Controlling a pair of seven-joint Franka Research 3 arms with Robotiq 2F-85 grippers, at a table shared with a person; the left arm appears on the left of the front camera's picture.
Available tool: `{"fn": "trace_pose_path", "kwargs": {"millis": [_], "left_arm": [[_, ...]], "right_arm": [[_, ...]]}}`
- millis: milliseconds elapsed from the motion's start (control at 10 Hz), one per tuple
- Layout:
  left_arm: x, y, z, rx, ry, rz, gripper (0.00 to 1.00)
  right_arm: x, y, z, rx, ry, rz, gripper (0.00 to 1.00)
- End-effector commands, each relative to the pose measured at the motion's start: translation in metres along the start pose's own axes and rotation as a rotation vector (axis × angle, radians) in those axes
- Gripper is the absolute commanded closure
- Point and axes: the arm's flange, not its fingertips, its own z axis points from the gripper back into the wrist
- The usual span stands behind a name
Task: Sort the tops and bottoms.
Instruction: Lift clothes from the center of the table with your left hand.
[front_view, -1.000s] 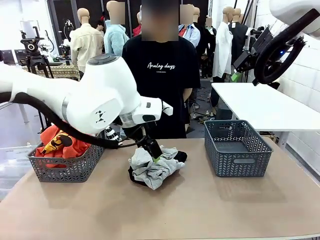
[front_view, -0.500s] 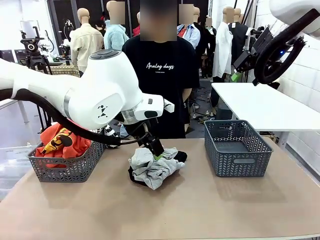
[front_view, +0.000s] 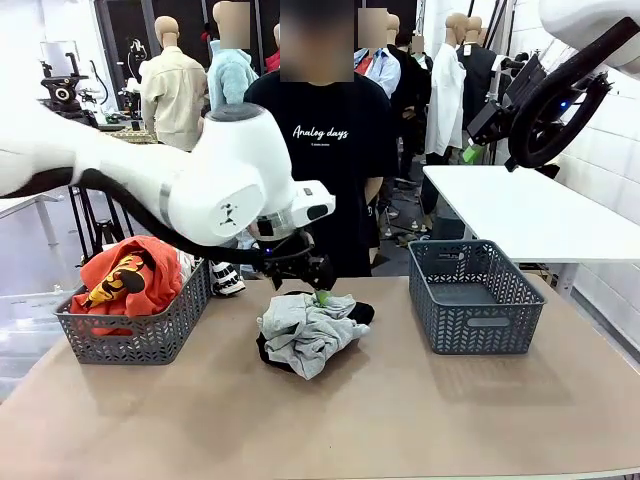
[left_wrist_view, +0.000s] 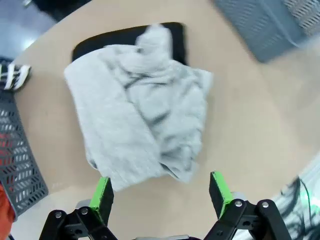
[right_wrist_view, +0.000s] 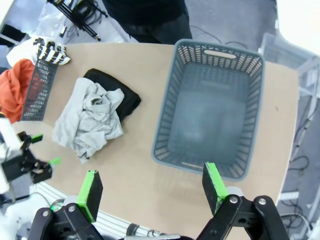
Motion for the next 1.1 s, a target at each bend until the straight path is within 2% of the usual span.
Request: {"fn": "trace_pose_path", "kwargs": {"millis": [0, 300, 600, 800, 1000], "left_arm": [[0.033, -0.027, -0.03, 0.094, 0.105, 0.052, 0.0], [0.057, -0.037, -0.072, 0.157, 0.186, 0.064, 0.0], [0.063, -0.036, -0.099, 0.158, 0.274, 0.153, 0.0], [0.065, -0.02, -0.104, 0.084, 0.309, 0.311, 0.0], [0.064, -0.008, -0.108, 0.041, 0.338, 0.346, 0.0]], "right_arm": [[0.002, 0.002, 0.001, -0.017, 0.018, -0.013, 0.0], [0.002, 0.002, 0.001, -0.017, 0.018, -0.013, 0.0], [0.002, 0.002, 0.001, -0.017, 0.018, -0.013, 0.0], [0.002, 0.002, 0.001, -0.017, 0.018, -0.013, 0.0], [0.002, 0.002, 0.001, -0.017, 0.018, -0.013, 0.0]]}}
